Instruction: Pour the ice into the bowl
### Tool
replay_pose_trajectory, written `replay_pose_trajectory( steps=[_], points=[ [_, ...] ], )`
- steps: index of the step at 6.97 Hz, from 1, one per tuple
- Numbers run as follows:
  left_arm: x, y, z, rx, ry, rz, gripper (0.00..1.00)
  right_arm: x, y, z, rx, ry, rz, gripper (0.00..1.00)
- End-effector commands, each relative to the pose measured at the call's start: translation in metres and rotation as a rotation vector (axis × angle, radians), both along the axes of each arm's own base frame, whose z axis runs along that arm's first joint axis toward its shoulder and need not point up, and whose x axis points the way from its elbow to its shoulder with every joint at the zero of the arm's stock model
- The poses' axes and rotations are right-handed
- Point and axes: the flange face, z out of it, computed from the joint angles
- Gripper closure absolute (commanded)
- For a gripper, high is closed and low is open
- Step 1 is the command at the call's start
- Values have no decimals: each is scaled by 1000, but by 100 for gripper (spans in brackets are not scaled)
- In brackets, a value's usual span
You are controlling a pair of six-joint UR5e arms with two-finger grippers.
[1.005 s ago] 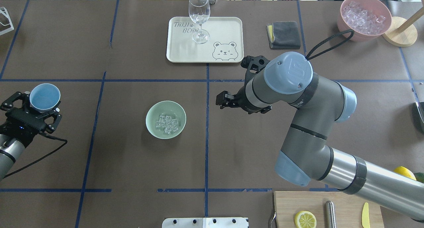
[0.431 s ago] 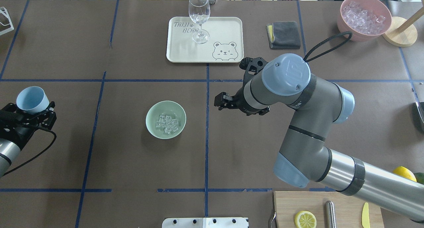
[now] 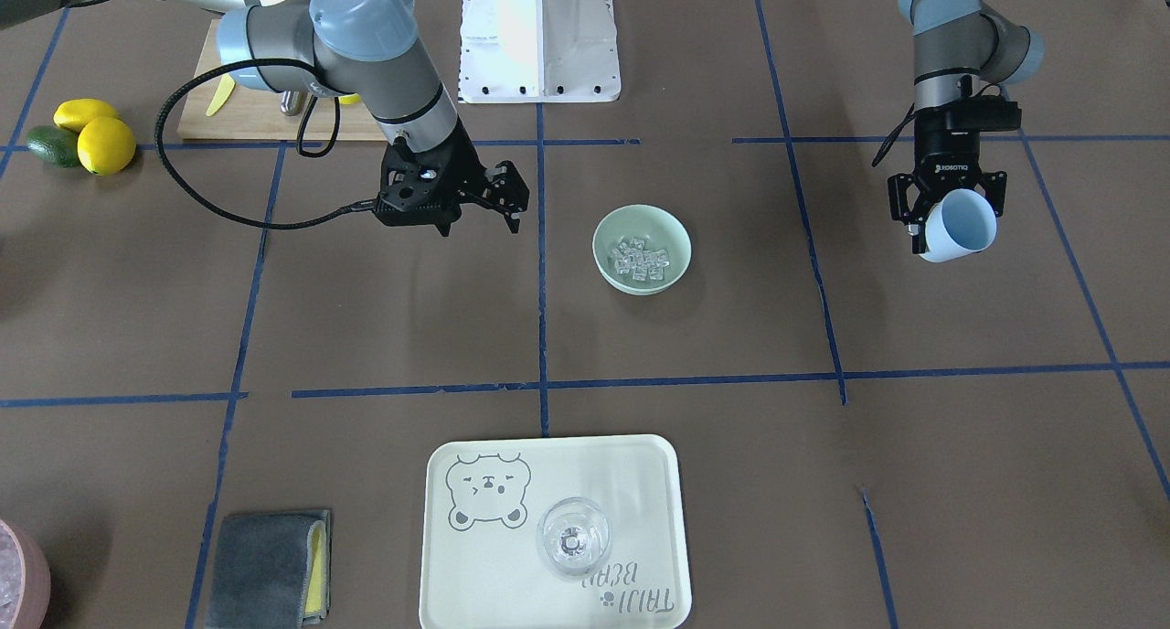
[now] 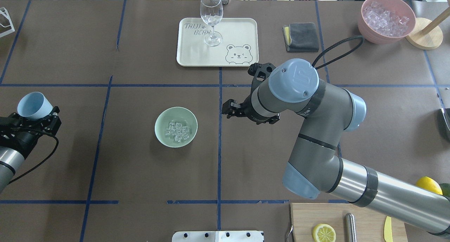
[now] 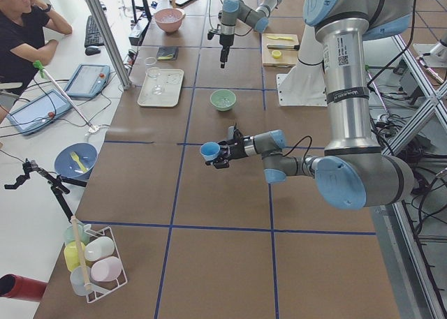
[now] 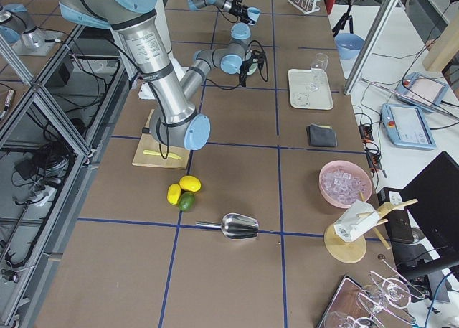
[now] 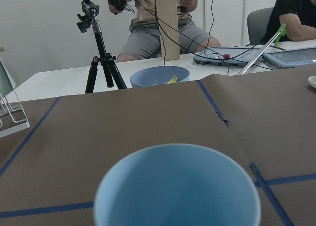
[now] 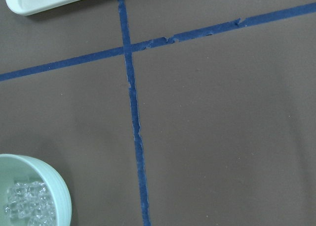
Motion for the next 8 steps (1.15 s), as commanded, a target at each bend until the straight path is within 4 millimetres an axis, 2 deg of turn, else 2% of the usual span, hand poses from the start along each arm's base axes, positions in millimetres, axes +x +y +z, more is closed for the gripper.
replay_pose_trajectory(
  steps=[1,3,4,6,7,8],
  points=[
    [12,-6,19,-9,20,-57,100,-38,-9,-28,-4,6,12,0],
    [13,-8,33,-12,-10,-70,100,-84,-19,-64,9,25,19,0],
    [13,-8,48,-14,-47,-81,100,-105,-19,-70,22,48,26,0],
    [13,-7,64,-24,-89,-76,100,-121,-13,-65,29,73,26,0],
    [16,-8,63,-23,-85,-76,100,-125,-11,-63,33,81,28,0],
    [16,-8,61,-23,-83,-73,82,-130,-10,-58,33,92,26,0]
  ],
)
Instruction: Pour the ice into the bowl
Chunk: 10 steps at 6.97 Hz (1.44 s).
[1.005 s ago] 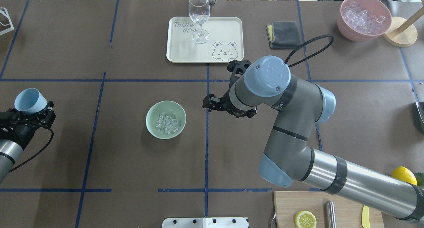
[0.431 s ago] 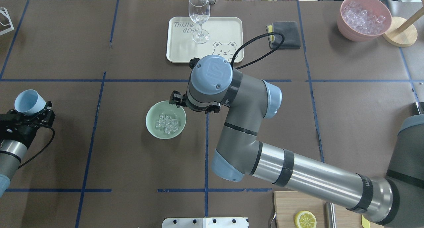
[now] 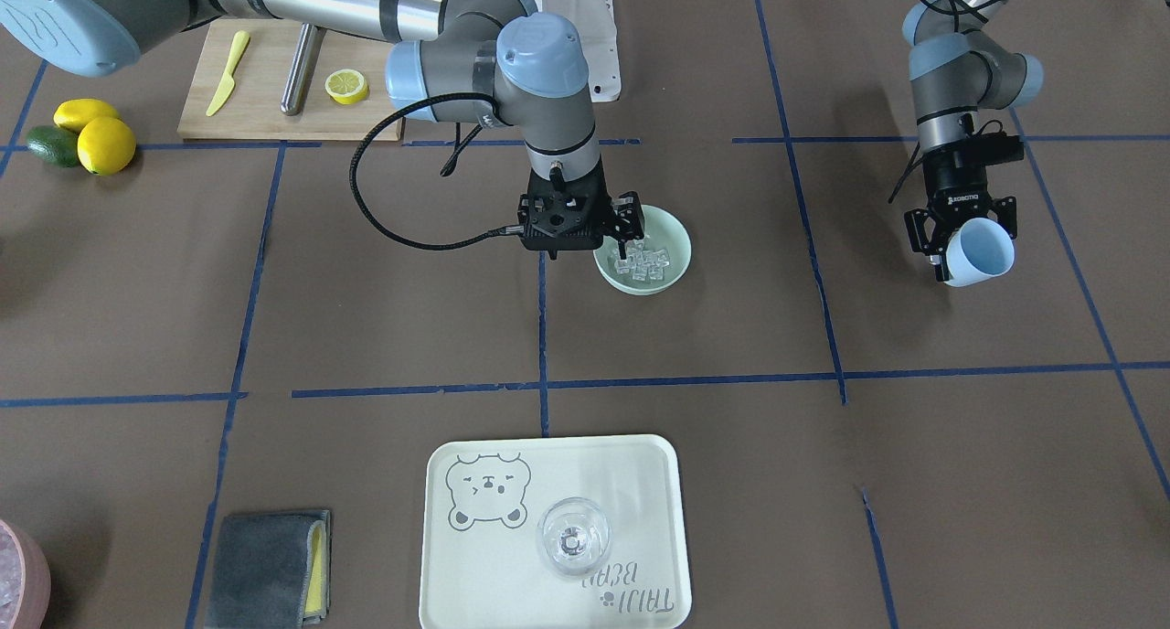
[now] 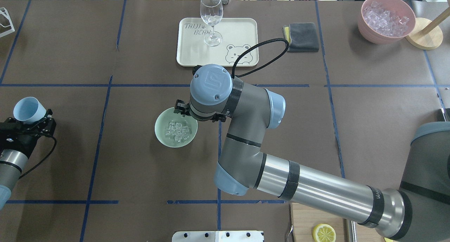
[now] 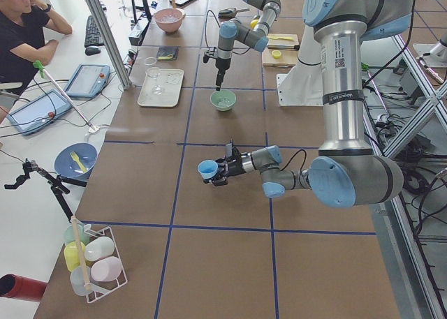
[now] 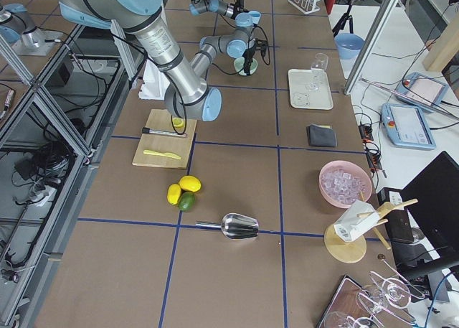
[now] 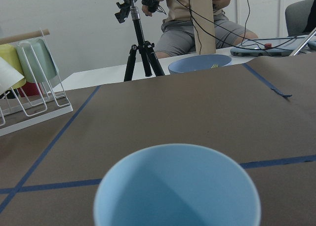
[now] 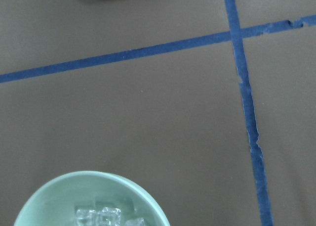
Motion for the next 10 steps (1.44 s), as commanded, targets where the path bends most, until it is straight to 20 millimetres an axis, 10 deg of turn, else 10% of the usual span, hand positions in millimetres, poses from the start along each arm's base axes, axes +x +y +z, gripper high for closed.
replay_pose_trajectory(
  steps=[1,4,6,7,10],
  points=[
    [2,0,-3,-1,7,5,12,-15,2,2,-1,21,-4,0],
    [6,-1,-36,-6,92,48,0,-37,15,5,-8,45,-33,3],
    [1,1,-57,-15,134,84,0,-39,18,9,-11,50,-41,81],
    [0,0,-57,-12,115,94,0,-41,21,14,-11,54,-49,100],
    [-3,0,-53,-14,100,95,0,-43,26,15,-11,56,-54,100]
  ],
)
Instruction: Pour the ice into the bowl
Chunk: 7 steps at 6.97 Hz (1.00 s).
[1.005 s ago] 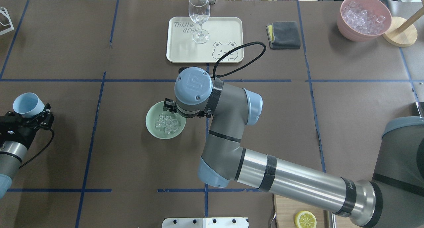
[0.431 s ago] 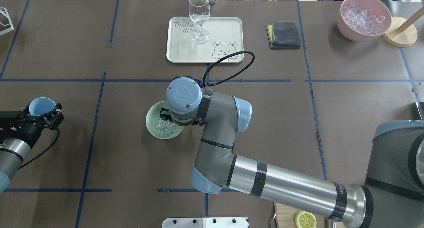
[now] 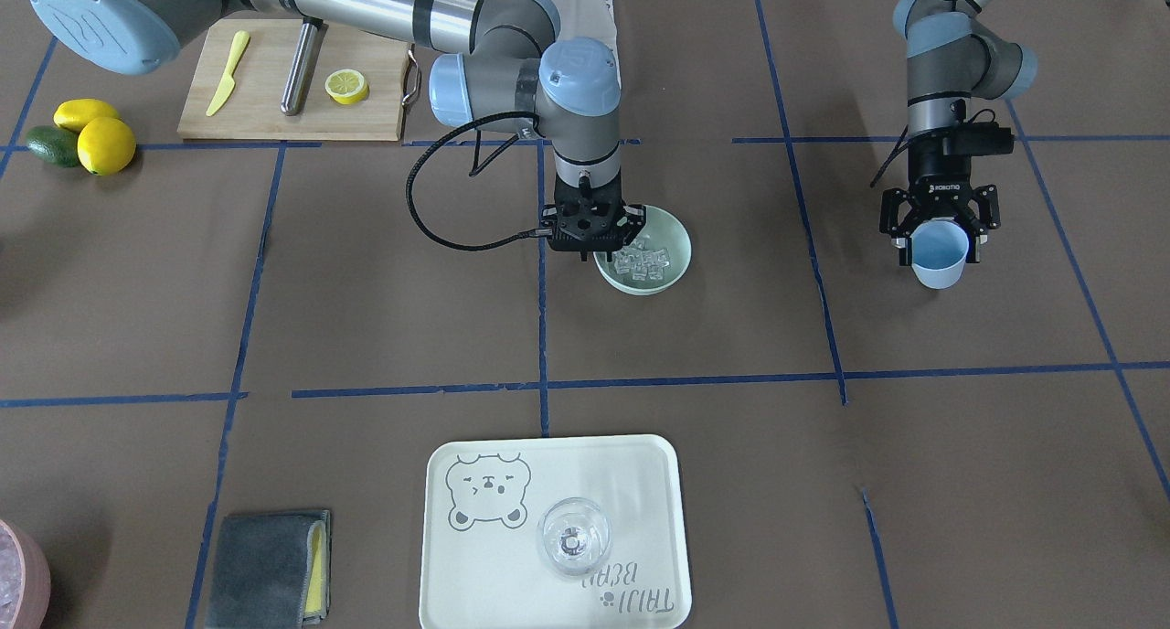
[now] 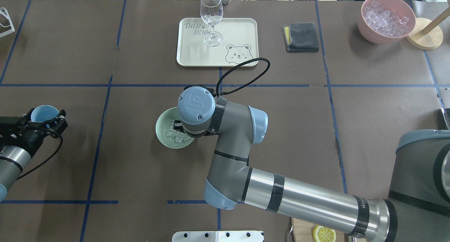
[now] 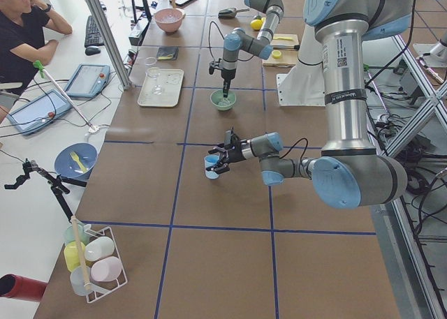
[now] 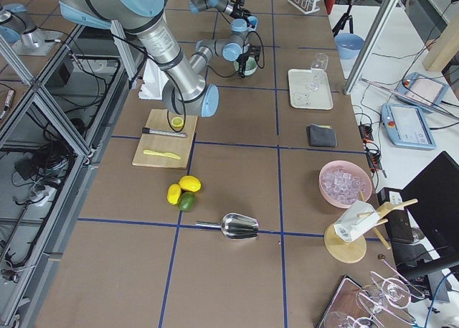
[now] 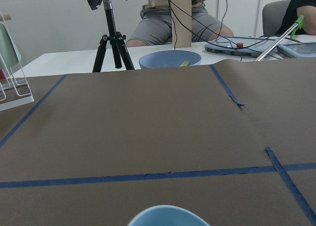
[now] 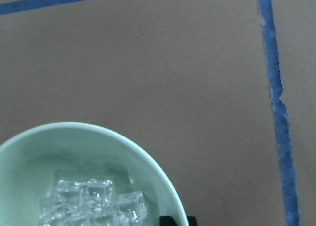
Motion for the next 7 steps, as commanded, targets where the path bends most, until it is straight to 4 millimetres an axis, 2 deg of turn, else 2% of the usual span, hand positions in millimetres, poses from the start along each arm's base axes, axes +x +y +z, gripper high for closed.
replay_pose_trajectory(
  steps=[1,4,7],
  points=[
    [-4,-1,2,-1,-11,-3,0,0,1,1,0,1,-2,100],
    [-27,-22,-5,17,-75,-8,0,6,0,-9,5,-22,-2,100],
    [-43,-34,-7,32,-121,-33,0,12,-3,-16,10,-35,5,100]
  ],
)
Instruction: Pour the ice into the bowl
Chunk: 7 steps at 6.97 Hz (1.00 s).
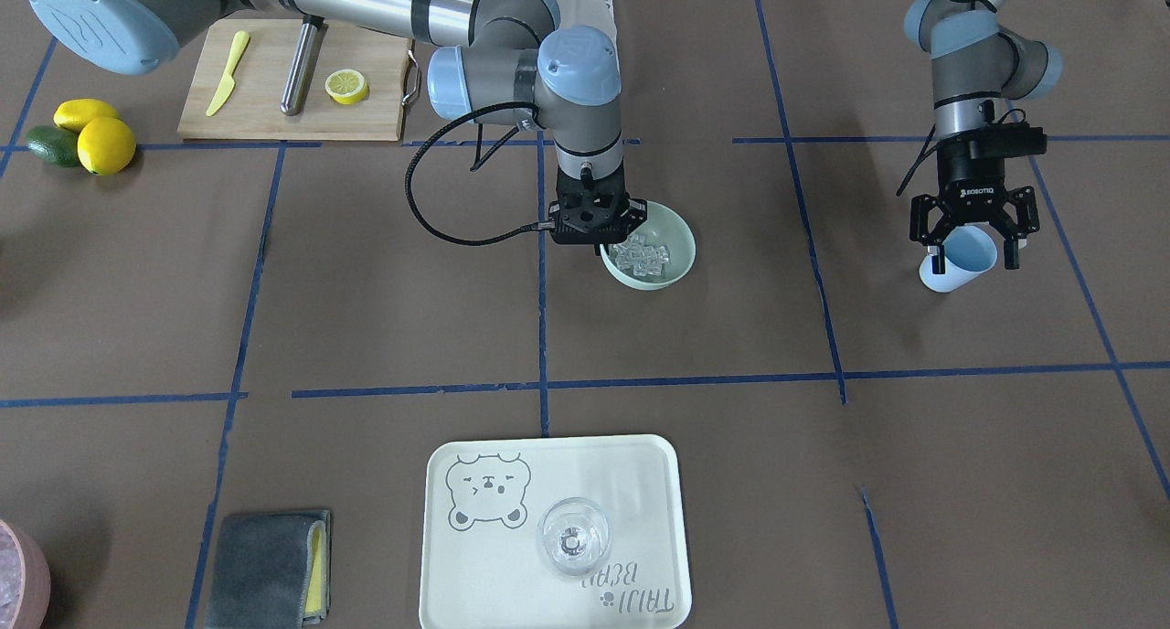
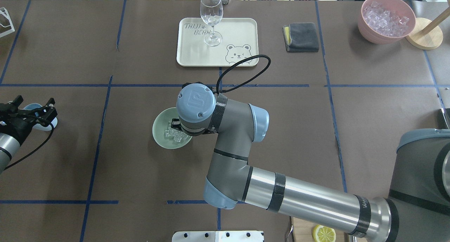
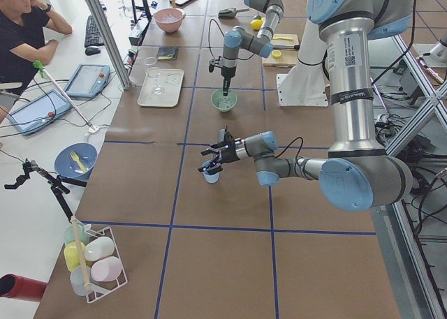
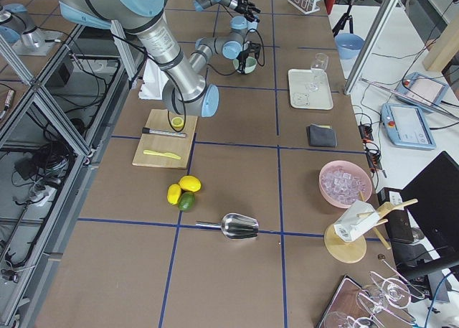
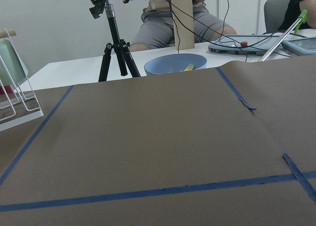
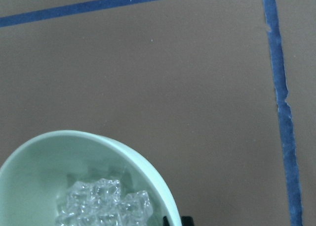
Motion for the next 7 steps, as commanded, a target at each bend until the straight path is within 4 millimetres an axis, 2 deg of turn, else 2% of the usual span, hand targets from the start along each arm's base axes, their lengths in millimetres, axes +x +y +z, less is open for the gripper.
replay_pose_trajectory(
  steps=[1,2,3,4,5,6,7],
  points=[
    [-16,-12,-2,9,-42,-13,0,9,-3,-10,8,-19,8,100],
    [-28,-21,-16,26,-62,-3,0,20,-11,-16,5,-36,12,100],
    [-41,-30,-20,30,-100,3,0,40,-22,-23,-5,-64,12,100],
    [-61,-44,-25,29,-150,29,0,76,-28,-8,-3,-86,29,100],
    [-92,-59,-31,30,-210,86,0,129,-27,31,30,-87,32,100],
    [-120,-74,-31,5,-270,153,0,180,-30,60,68,-85,10,100],
    [-143,-84,-36,-16,-308,230,0,220,-27,89,89,-81,-14,100]
  ],
)
